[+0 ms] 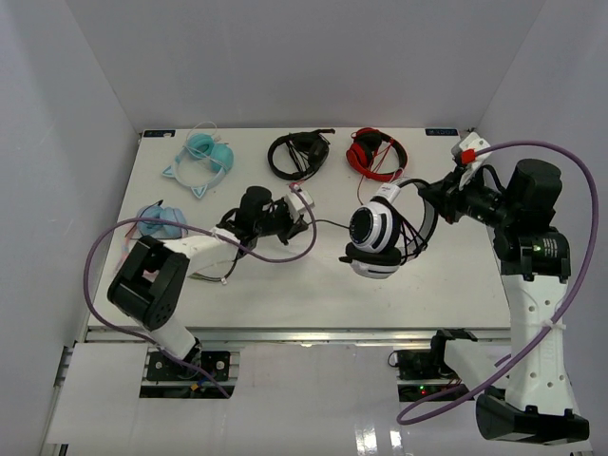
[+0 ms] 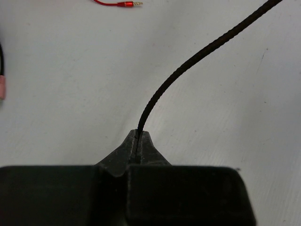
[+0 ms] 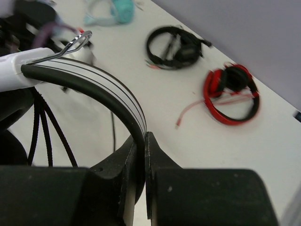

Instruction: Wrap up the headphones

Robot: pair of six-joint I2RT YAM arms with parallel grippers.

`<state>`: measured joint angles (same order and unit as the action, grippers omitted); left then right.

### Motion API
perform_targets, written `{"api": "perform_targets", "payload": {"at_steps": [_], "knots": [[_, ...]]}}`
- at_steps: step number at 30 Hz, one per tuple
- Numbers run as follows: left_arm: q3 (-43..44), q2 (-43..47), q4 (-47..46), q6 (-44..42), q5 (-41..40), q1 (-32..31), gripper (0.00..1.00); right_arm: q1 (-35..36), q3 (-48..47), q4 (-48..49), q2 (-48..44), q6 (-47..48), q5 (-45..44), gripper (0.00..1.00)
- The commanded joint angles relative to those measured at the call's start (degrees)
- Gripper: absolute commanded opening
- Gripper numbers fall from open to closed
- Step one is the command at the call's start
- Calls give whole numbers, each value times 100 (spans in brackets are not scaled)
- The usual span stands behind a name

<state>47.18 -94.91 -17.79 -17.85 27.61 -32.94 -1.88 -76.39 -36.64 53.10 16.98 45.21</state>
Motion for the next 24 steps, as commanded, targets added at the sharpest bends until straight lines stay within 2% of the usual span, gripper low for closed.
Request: {"api": "perform_targets", "payload": {"at_steps": [1,7,11,13,17,20,24], "knots": [[666,724,1047,120,360,194,0,-23,566,155,-263,1176,-1975,8],[1326,1309,2093,45,218,262,0,89,1328,1273,-254,1564,-3195,8],[2204,1258,2676,451,220,262,0,491,1833,1649,-226,1888,-3758,8],[2750,965,3101,766,542,262,0,813,2155,2067,-279,2064,-4215,8],[3769,498,3461,1887,1452,149,0,1759,2655,2774,-172,2231,-5785,8],[3940,330,3492,2469,2343,-70,0,2243,2794,3436,176,2091,-6739,8],[3810,407,3182,3184,2863,-502,0,2482,2654,4530,736,1750,-7715,8]]}}
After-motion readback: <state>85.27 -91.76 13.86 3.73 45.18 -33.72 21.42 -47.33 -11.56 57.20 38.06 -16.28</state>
